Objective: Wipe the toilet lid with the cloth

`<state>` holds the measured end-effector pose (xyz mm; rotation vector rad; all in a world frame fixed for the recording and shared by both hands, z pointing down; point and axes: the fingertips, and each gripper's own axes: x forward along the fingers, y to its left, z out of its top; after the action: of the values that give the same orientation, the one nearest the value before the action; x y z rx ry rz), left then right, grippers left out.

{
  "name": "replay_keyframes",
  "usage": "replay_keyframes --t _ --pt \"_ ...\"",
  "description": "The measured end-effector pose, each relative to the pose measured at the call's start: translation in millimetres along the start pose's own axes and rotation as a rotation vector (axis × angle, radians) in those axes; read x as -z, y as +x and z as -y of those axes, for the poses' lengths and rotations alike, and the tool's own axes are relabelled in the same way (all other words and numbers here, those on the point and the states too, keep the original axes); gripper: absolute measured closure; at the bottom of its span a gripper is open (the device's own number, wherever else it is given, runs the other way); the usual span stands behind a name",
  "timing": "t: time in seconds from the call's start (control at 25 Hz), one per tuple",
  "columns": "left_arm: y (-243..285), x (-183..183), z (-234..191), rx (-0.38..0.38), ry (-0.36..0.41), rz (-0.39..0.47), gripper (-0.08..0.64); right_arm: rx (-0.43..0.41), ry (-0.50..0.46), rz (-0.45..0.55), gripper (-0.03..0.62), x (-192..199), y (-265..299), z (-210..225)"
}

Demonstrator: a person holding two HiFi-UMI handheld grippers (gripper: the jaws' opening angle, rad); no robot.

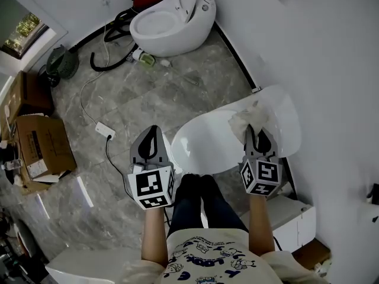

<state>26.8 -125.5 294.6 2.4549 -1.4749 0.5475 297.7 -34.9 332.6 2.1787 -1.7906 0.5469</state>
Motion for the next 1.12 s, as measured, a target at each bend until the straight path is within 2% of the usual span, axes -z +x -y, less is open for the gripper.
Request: replay_keyframes --t 0.28,0.64,1.12 --pt "33 48 11 0.008 0.04 -0.086 0.557 0.009 -0.015 -0.109 0.5 62 43 29" --pt "87 106 21 0.026 0.054 -0.168 0.557 0.03 -0.064 -0.248 0.5 146 115 74" --pt "136 176 35 0.062 0.026 -0.241 0.557 0.015 -0.132 -0.416 0.5 248 189 92"
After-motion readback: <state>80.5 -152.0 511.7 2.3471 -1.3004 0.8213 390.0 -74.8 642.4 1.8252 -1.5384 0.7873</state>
